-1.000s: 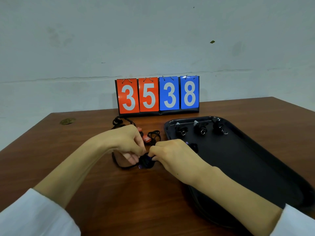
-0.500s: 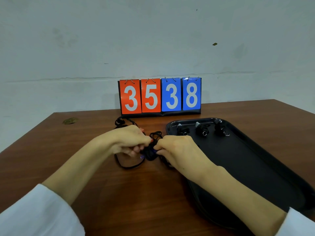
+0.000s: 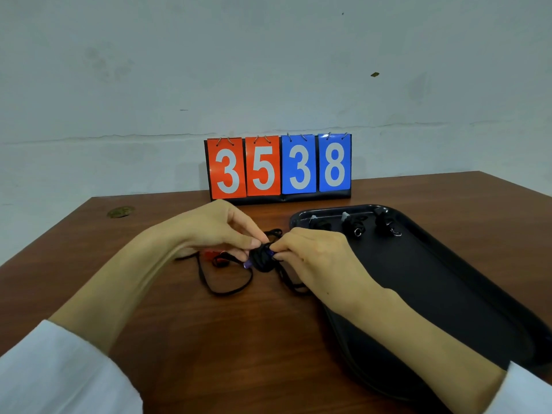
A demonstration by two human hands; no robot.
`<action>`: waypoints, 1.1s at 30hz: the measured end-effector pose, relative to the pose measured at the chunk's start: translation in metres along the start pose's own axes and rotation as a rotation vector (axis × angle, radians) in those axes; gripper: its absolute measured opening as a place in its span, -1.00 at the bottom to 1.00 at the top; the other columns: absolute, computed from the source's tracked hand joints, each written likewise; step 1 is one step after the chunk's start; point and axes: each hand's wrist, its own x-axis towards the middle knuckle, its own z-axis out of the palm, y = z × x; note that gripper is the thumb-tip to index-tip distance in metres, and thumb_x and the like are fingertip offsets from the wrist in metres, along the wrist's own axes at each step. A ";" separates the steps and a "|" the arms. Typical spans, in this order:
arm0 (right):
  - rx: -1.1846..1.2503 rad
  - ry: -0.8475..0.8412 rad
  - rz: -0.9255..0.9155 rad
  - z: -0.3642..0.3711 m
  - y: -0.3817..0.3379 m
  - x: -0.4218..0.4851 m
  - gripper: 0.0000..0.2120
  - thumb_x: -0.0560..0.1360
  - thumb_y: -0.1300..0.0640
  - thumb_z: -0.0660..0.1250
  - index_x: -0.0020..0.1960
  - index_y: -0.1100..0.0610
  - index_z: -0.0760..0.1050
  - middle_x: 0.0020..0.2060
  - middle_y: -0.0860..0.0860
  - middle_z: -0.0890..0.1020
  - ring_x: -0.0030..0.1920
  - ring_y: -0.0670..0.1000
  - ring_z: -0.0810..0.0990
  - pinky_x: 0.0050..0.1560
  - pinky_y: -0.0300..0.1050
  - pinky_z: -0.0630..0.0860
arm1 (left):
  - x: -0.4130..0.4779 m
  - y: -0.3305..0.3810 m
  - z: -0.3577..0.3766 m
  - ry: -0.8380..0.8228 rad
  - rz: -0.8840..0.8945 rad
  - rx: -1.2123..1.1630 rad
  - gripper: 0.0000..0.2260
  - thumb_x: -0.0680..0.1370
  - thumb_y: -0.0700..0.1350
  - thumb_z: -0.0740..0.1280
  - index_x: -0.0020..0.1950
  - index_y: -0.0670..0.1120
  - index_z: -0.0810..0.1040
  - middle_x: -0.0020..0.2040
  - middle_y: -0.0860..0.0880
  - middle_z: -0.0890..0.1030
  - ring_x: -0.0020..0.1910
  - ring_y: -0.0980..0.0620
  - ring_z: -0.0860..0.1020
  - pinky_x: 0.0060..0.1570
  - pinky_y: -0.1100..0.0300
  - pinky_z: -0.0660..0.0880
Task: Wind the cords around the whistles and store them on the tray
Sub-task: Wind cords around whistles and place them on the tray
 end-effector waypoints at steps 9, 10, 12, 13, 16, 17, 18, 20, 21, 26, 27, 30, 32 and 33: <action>0.037 -0.016 0.051 -0.001 0.000 0.002 -0.90 0.41 0.25 0.42 -0.07 0.20 0.61 -0.22 0.04 0.66 -0.23 -0.03 0.64 -0.19 -0.16 0.60 | -0.008 0.011 -0.005 -0.013 0.154 0.337 -0.90 0.50 -0.27 0.35 -0.10 -0.09 0.60 -0.27 -0.02 0.67 -0.31 0.12 0.64 -0.32 0.37 0.52; 0.039 -0.033 0.050 -0.001 0.000 0.002 -0.90 0.42 0.24 0.41 -0.07 0.20 0.61 -0.22 0.04 0.66 -0.22 -0.03 0.64 -0.18 -0.18 0.59 | -0.007 0.010 -0.006 -0.037 0.154 0.395 -0.90 0.52 -0.25 0.33 -0.09 -0.06 0.58 -0.21 -0.01 0.65 -0.28 0.14 0.63 -0.25 0.34 0.54; 0.047 -0.076 0.046 -0.002 0.001 0.002 -0.90 0.43 0.22 0.39 -0.06 0.19 0.60 -0.20 0.03 0.66 -0.20 -0.04 0.64 -0.16 -0.19 0.59 | -0.004 0.006 -0.003 -0.081 0.148 0.496 -0.89 0.56 -0.22 0.27 -0.08 -0.01 0.53 -0.13 0.04 0.60 -0.24 0.22 0.59 -0.15 0.30 0.54; 0.048 -0.096 0.049 -0.003 0.002 0.001 -0.90 0.44 0.22 0.39 -0.05 0.18 0.61 -0.19 0.02 0.66 -0.19 -0.05 0.64 -0.14 -0.20 0.58 | -0.003 0.004 -0.001 -0.096 0.148 0.501 -0.89 0.58 -0.21 0.24 -0.07 -0.01 0.50 -0.12 0.05 0.57 -0.22 0.24 0.57 -0.14 0.30 0.52; 0.055 -0.098 0.063 -0.006 0.004 0.001 -0.88 0.47 0.19 0.36 -0.02 0.18 0.60 -0.16 0.00 0.66 -0.16 -0.08 0.62 -0.05 -0.30 0.51 | 0.001 0.000 0.003 -0.107 0.120 0.323 -0.92 0.62 -0.23 0.14 -0.01 -0.12 0.42 -0.14 -0.02 0.59 -0.23 0.16 0.60 -0.17 0.25 0.55; 0.056 -0.089 0.063 -0.006 0.003 0.001 -0.87 0.48 0.17 0.33 -0.02 0.18 0.59 -0.16 0.01 0.66 -0.16 -0.08 0.62 -0.03 -0.31 0.48 | 0.001 -0.001 0.004 -0.103 0.099 0.266 -0.92 0.62 -0.22 0.12 0.00 -0.14 0.39 -0.17 -0.05 0.61 -0.26 0.12 0.62 -0.21 0.22 0.57; 0.045 -0.076 0.062 -0.006 0.003 0.002 -0.84 0.48 0.16 0.29 -0.02 0.19 0.60 -0.17 0.01 0.66 -0.16 -0.07 0.62 -0.02 -0.31 0.48 | 0.002 -0.001 0.005 -0.092 0.083 0.223 -0.93 0.63 -0.21 0.11 0.00 -0.14 0.37 -0.20 -0.07 0.62 -0.30 0.09 0.63 -0.25 0.20 0.58; 0.028 -0.057 0.066 -0.006 0.000 0.001 -0.80 0.49 0.14 0.25 -0.01 0.19 0.60 -0.17 0.03 0.66 -0.17 -0.05 0.63 -0.08 -0.27 0.54 | 0.006 -0.001 0.011 -0.044 0.077 0.174 -0.93 0.63 -0.20 0.11 -0.01 -0.13 0.35 -0.24 -0.10 0.62 -0.34 0.06 0.62 -0.33 0.18 0.58; 0.029 -0.047 0.087 -0.006 0.000 0.001 -0.81 0.49 0.15 0.26 -0.01 0.19 0.60 -0.17 0.03 0.66 -0.18 -0.05 0.63 -0.10 -0.23 0.56 | 0.008 -0.001 0.014 -0.003 0.084 0.167 -0.93 0.63 -0.20 0.11 -0.01 -0.12 0.36 -0.25 -0.11 0.62 -0.37 0.07 0.60 -0.36 0.19 0.56; 0.097 -0.006 0.300 -0.012 0.000 0.003 -0.88 0.45 0.19 0.38 -0.01 0.12 0.59 -0.14 -0.04 0.65 -0.12 -0.09 0.60 -0.05 -0.14 0.59 | 0.014 -0.002 0.025 0.170 0.151 0.235 -0.90 0.61 -0.24 0.15 -0.04 -0.09 0.43 -0.20 -0.10 0.61 -0.44 0.11 0.51 -0.35 0.25 0.49; 0.099 -0.021 0.329 -0.012 -0.002 0.002 -0.88 0.46 0.19 0.37 -0.01 0.11 0.58 -0.14 -0.05 0.64 -0.11 -0.10 0.60 -0.04 -0.15 0.59 | 0.014 -0.002 0.028 0.177 0.147 0.237 -0.89 0.61 -0.24 0.15 -0.04 -0.08 0.43 -0.21 -0.08 0.60 -0.44 0.13 0.49 -0.36 0.27 0.47; 0.233 -0.015 0.533 -0.014 -0.009 0.000 -0.91 0.45 0.12 0.36 -0.05 0.07 0.56 -0.20 -0.09 0.63 -0.17 -0.13 0.60 -0.09 -0.19 0.59 | 0.017 -0.005 0.038 0.288 0.141 0.205 -0.88 0.61 -0.22 0.16 -0.05 -0.06 0.45 -0.22 -0.07 0.56 -0.37 0.10 0.46 -0.35 0.27 0.41; 0.374 -0.024 0.693 -0.018 -0.013 0.000 -0.86 0.43 0.02 0.39 -0.06 0.03 0.51 -0.24 -0.09 0.63 -0.21 -0.15 0.61 -0.16 -0.26 0.59 | 0.019 -0.006 0.046 0.362 0.147 0.215 -0.88 0.60 -0.21 0.17 -0.05 -0.04 0.46 -0.19 -0.05 0.56 -0.27 0.07 0.49 -0.28 0.26 0.42; 0.413 -0.051 0.741 -0.019 -0.015 0.001 -0.81 0.41 0.01 0.41 -0.03 0.02 0.47 -0.24 -0.08 0.63 -0.25 -0.15 0.61 -0.22 -0.30 0.57 | 0.019 -0.006 0.053 0.376 0.148 0.196 -0.88 0.60 -0.22 0.17 -0.05 -0.04 0.46 -0.18 -0.05 0.57 -0.24 0.06 0.51 -0.27 0.25 0.45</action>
